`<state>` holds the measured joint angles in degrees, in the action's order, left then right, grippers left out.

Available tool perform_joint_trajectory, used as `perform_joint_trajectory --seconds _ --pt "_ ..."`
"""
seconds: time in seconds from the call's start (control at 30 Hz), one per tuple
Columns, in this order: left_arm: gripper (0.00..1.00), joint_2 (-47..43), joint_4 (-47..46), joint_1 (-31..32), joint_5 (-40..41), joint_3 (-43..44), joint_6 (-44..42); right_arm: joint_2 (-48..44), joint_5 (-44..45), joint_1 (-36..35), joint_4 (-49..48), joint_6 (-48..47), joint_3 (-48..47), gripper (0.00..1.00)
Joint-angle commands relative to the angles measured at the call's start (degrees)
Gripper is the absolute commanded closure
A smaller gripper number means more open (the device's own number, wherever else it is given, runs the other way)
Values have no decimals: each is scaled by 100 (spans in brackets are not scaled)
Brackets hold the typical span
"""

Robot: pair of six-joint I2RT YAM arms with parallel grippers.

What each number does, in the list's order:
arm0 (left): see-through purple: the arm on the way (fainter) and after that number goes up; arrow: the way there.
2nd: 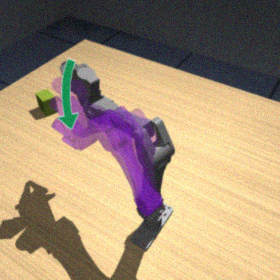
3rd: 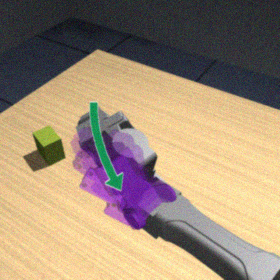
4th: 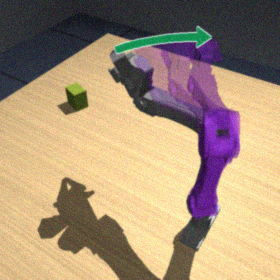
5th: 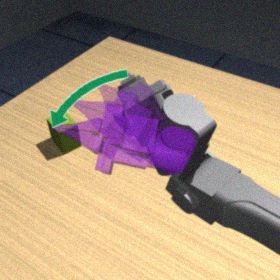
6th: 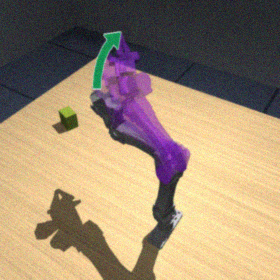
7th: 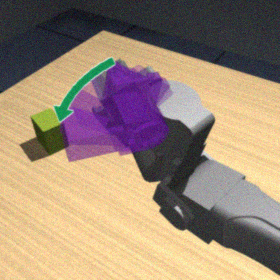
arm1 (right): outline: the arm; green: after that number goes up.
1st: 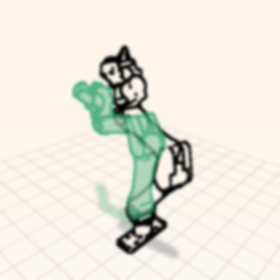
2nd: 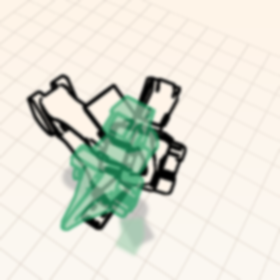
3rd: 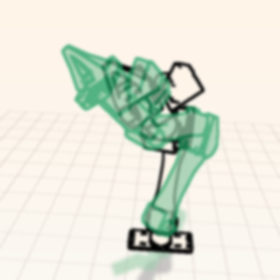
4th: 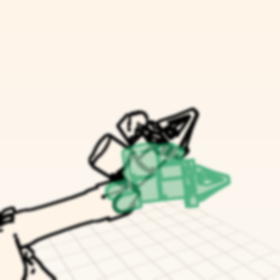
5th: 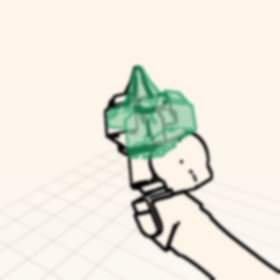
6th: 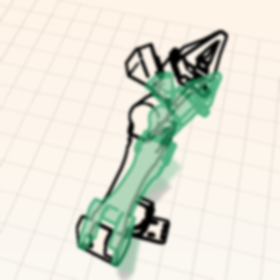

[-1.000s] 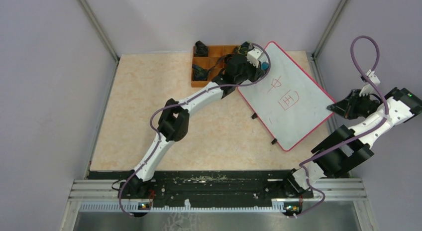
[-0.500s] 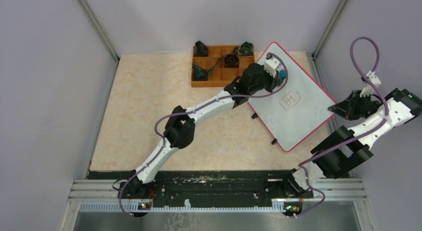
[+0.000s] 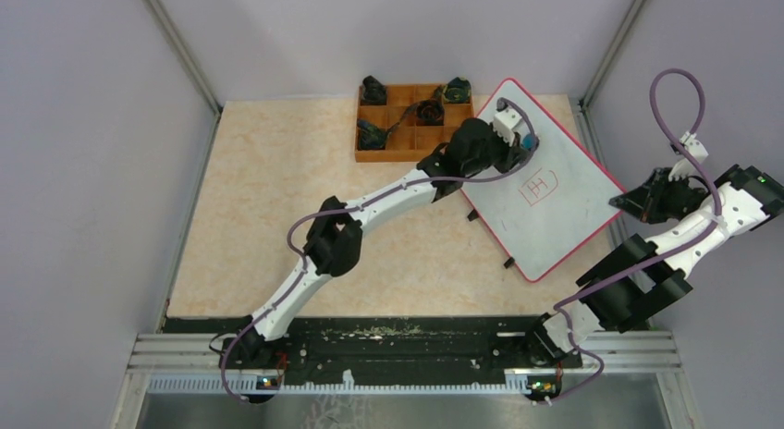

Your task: Erase the whiteboard

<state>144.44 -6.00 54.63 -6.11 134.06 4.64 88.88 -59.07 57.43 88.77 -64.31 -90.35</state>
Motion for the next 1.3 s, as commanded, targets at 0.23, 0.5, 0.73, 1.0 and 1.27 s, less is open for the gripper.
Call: perform_joint_trajectory --seconds 0.23,0.5,0.73,1.0,1.27 --pt "100 110 477 -779 -99 -219 -188 -244 358 -89 -290 -609 72 100" --pt "100 196 505 -800 -149 -113 -153 -222 352 -100 -295 -608 100 100" --pt "100 255 467 -446 -133 132 -159 -282 391 -140 -290 -630 171 100" --pt "100 90 292 -84 -276 430 -112 -338 398 -153 -291 -625 208 100" --pt "100 -38 106 63 -671 426 88 -372 378 -162 -295 -609 207 100"
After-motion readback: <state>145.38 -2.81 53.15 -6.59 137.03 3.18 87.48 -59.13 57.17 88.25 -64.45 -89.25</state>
